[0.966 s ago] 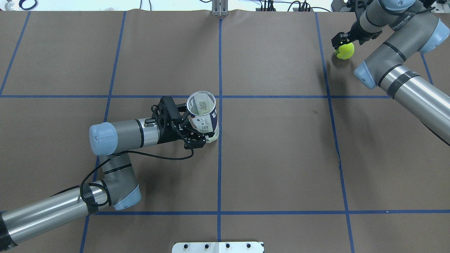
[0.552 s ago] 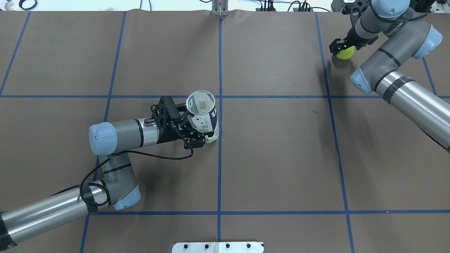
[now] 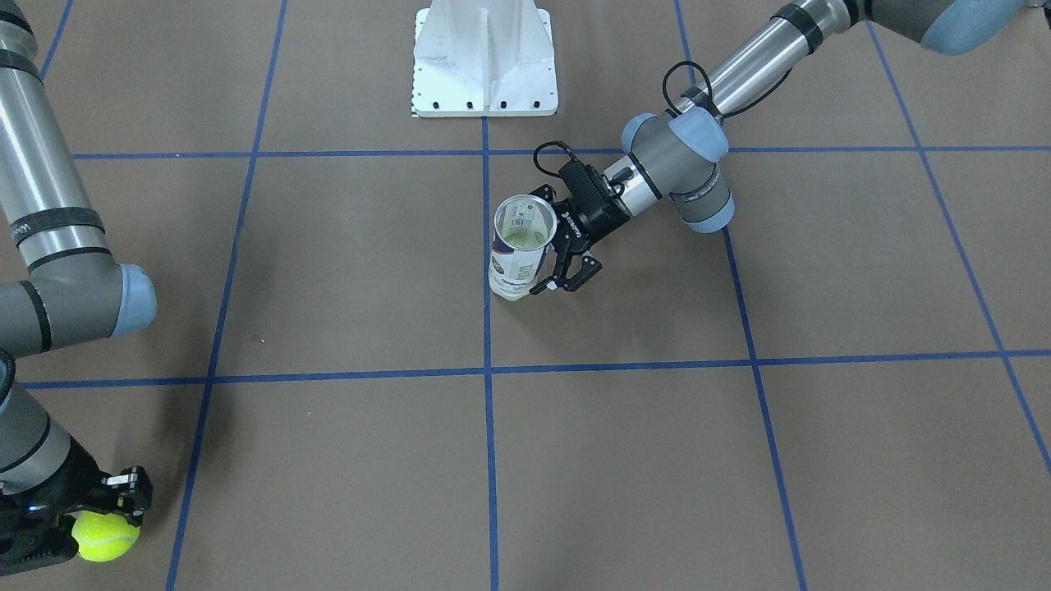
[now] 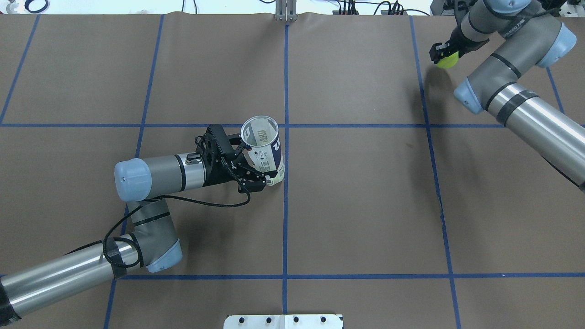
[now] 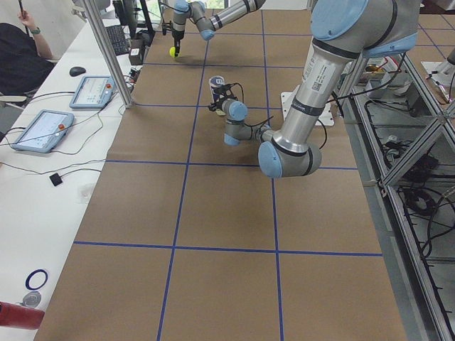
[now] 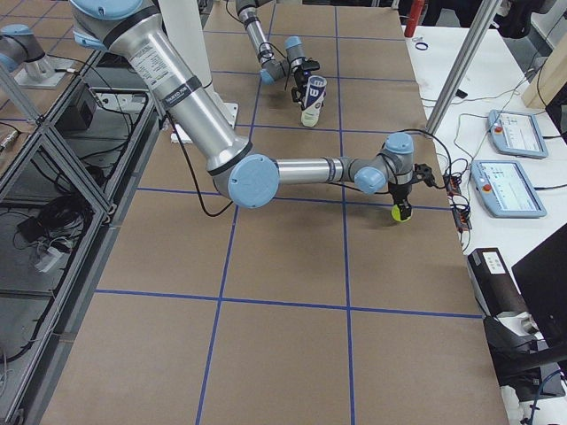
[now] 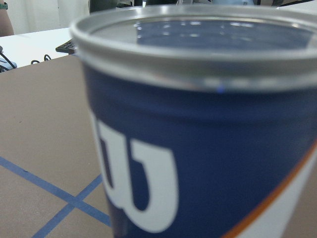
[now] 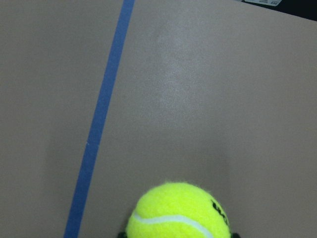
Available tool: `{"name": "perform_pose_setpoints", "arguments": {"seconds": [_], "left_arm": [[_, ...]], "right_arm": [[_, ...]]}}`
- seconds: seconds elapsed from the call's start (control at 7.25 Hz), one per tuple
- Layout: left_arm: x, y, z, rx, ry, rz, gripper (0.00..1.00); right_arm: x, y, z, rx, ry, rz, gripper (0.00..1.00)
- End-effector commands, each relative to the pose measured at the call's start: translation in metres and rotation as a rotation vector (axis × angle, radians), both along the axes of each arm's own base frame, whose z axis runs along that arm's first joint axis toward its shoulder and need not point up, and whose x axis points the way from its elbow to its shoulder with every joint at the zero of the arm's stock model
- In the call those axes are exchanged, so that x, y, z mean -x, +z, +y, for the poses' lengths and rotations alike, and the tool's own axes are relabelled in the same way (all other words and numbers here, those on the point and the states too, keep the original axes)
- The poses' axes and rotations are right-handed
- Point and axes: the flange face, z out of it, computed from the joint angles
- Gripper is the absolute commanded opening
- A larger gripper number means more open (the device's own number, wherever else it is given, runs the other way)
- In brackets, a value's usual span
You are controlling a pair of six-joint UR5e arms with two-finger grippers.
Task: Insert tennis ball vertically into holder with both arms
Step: 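Lift the second ball with the right gripper and carry it toward the can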
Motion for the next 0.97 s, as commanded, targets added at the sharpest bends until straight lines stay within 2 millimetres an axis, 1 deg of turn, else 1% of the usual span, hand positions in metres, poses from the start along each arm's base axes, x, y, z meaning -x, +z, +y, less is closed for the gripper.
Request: {"name": "perform_pose_setpoints", "arguments": {"seconds": [0.0, 0.14, 0.28, 0.41, 0.55, 0.69, 0.83], "left_arm": [[-0.001, 0.001, 0.001, 0.000, 0.002, -0.002, 0.99], [-0.001, 0.001, 0.001, 0.001, 0.002, -0.003, 0.99], [-0.001, 0.001, 0.001, 0.000, 0.002, -0.002, 0.99], [-0.001, 0.001, 0.001, 0.000, 0.002, -0.002, 0.99], [-0.001, 0.001, 0.001, 0.001, 0.002, -0.003, 0.99], [-0.001, 0.003, 0.002, 0.001, 0.003, -0.005, 0.99], [-0.001, 0.006, 0.004, 0.003, 0.008, -0.008, 0.99]], "right_arm": [[-0.024, -0.080, -0.009, -0.034, -0.020, -0.072, 0.00], [-0.020, -0.141, 0.000, -0.026, -0.033, -0.113, 0.00], [-0.023, -0.199, 0.022, 0.008, -0.043, -0.167, 0.00], [-0.025, -0.231, 0.042, 0.038, -0.063, -0.208, 0.00], [-0.016, -0.260, 0.063, 0.055, -0.106, -0.268, 0.00], [0.010, -0.289, 0.096, 0.074, -0.130, -0.306, 0.00], [0.021, -0.312, 0.115, 0.099, -0.111, -0.347, 0.00]]}}
